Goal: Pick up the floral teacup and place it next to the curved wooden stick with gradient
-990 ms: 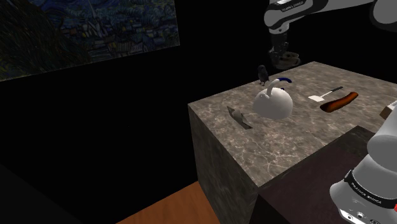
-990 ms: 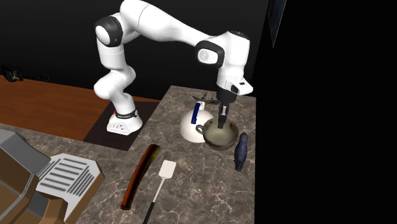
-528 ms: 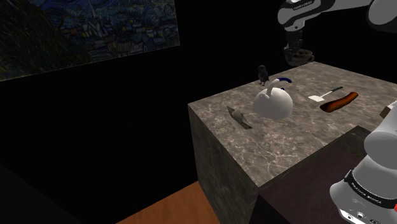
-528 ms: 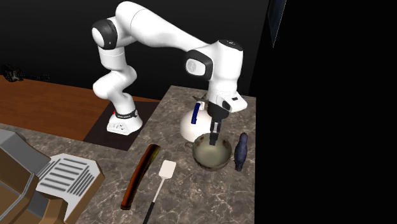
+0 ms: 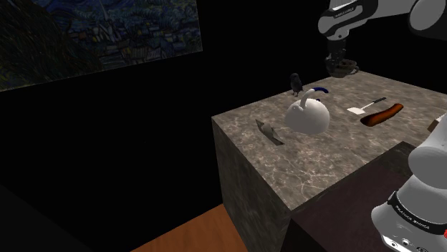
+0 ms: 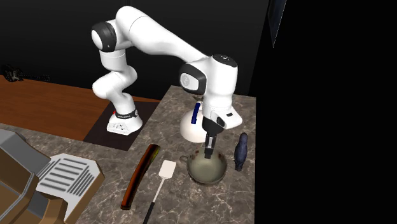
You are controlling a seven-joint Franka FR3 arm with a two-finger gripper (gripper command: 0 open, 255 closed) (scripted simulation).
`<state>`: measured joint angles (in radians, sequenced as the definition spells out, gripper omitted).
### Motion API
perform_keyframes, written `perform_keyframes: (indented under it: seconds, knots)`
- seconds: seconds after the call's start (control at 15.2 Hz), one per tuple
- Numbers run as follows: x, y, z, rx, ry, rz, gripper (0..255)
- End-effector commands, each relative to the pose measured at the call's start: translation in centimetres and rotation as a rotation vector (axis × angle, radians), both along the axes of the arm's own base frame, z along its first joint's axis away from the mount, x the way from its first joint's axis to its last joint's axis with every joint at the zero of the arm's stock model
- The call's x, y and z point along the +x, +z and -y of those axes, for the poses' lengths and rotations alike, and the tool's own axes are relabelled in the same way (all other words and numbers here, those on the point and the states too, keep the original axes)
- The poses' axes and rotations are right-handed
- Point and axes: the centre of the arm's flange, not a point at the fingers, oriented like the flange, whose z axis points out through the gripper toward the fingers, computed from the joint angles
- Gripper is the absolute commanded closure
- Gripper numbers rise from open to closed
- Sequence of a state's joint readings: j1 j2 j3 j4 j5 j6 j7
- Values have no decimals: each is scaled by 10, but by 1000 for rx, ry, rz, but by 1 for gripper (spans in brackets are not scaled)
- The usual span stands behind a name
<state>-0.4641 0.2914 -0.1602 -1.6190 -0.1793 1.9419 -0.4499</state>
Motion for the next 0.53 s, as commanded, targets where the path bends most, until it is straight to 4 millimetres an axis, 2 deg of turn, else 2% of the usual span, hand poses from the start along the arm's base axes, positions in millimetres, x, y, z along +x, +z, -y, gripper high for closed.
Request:
perform_keyframes:
  seconds: [0.0,0.46]
  knots:
    - [-1,-10,0,-1,0,1,255]
    - [-1,-47,0,-1,0,1,255]
